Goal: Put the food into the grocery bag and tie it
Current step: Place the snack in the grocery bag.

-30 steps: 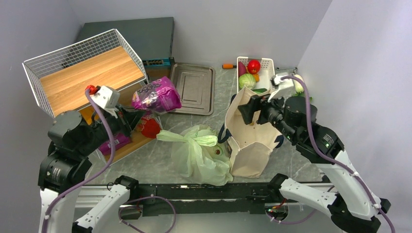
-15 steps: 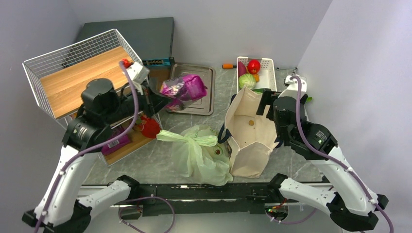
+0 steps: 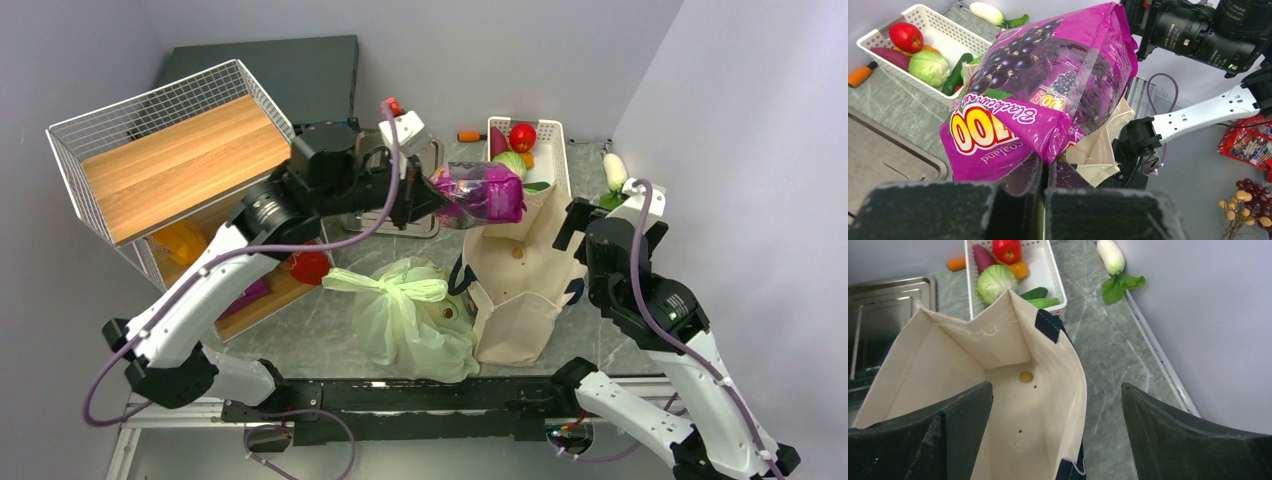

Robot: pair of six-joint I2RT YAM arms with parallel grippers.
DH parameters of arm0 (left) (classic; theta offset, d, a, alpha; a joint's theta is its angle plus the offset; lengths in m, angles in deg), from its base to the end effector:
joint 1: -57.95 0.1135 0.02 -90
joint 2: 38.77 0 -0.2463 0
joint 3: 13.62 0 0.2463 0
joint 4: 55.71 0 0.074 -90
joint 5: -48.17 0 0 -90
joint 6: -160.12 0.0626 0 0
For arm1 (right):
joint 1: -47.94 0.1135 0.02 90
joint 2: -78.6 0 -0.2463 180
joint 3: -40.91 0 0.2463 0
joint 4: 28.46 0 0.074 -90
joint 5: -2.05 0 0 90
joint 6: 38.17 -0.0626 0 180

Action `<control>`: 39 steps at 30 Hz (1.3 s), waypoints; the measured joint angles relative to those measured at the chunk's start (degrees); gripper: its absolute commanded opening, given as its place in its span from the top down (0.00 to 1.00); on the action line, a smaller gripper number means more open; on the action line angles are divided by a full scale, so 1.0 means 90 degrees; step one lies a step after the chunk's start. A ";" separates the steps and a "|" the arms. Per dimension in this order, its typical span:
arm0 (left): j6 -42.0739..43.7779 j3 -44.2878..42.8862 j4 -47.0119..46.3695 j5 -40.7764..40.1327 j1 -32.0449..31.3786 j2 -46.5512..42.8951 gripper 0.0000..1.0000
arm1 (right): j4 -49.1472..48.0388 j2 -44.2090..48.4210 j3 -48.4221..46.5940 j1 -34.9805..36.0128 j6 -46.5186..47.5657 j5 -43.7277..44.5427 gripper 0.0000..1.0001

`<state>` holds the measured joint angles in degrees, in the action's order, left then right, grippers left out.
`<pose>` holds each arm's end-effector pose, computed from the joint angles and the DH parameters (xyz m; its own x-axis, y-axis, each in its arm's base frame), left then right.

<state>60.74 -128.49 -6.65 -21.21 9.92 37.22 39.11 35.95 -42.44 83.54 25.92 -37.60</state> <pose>0.1726 -0.2249 0.4836 -0.2678 0.0696 -0.9610 0.8960 0.3847 -0.2218 0.1315 0.0349 0.3895 -0.2488 0.1648 -0.9544 0.3288 0.9413 0.0768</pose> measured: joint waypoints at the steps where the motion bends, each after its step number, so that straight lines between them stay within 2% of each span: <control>1: 0.0019 -0.0095 0.0000 -0.0005 -0.0049 0.0124 1.00 | -0.0015 -0.0068 0.0000 -0.0158 0.0063 -0.0146 0.00; 5: 0.0066 -0.0425 0.0005 -0.0012 -0.0226 0.0614 1.00 | -0.0175 -0.0418 -0.0007 -0.1166 0.0379 -0.0991 0.00; 9: 0.0085 -0.0942 0.0049 -0.0002 -0.0372 0.1115 1.00 | -0.0294 -0.0933 -0.0151 -0.2841 0.0670 -0.2244 0.00; 12: 0.0083 -0.1333 0.0005 0.0029 -0.0476 0.1486 1.00 | -0.0338 -0.1350 -0.0345 -0.3679 0.0695 -0.2985 0.01; 16: 0.0080 -0.1627 -0.0007 0.0138 -0.0554 0.1814 1.00 | -0.0398 -0.1508 -0.0330 -0.4393 0.0612 -0.3980 0.15; 18: 0.0078 -0.1644 -0.0039 0.0177 -0.0573 0.1902 1.00 | -0.0461 -0.1421 -0.0223 -0.4490 0.0542 -0.4301 0.27; 19: 0.0073 -0.1644 -0.0049 0.0211 -0.0576 0.1948 1.00 | -0.0483 -0.1370 -0.0155 -0.4495 0.0525 -0.4425 0.38; 20: 0.0066 -0.1644 -0.0049 0.0236 -0.0580 0.1984 1.00 | -0.0508 -0.1302 -0.0058 -0.4505 0.0510 -0.4556 0.43; 24: 0.0053 -0.1600 -0.0100 0.0255 -0.0593 0.2093 1.00 | -0.0517 -0.1115 0.0284 -0.4529 0.0440 -0.4996 0.49; 28: 0.0027 -0.1396 -0.0245 0.0253 -0.0593 0.2098 1.00 | -0.0517 -0.0993 0.0646 -0.4529 0.0425 -0.5221 0.76; 31: 0.0002 -0.1166 -0.0415 0.0250 -0.0595 0.2098 1.00 | -0.0474 -0.0923 0.0850 -0.4532 0.0415 -0.5348 0.84; 34: -0.0015 -0.0976 -0.0491 0.0231 -0.0597 0.2140 1.00 | -0.0435 -0.0903 0.0874 -0.4534 0.0427 -0.5413 0.84; 36: -0.0007 -0.0976 -0.0474 0.0216 -0.0602 0.2220 1.00 | -0.0410 -0.0865 0.0874 -0.4534 0.0430 -0.5462 0.98; 39: 0.0005 -0.0979 -0.0495 0.0214 -0.0602 0.2305 1.00 | -0.0381 -0.0758 0.0874 -0.4534 0.0466 -0.5537 1.00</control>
<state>60.78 -137.30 -11.11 -19.28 4.50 57.96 35.68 29.13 -34.57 42.73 30.12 -87.44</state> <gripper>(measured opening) 0.032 0.023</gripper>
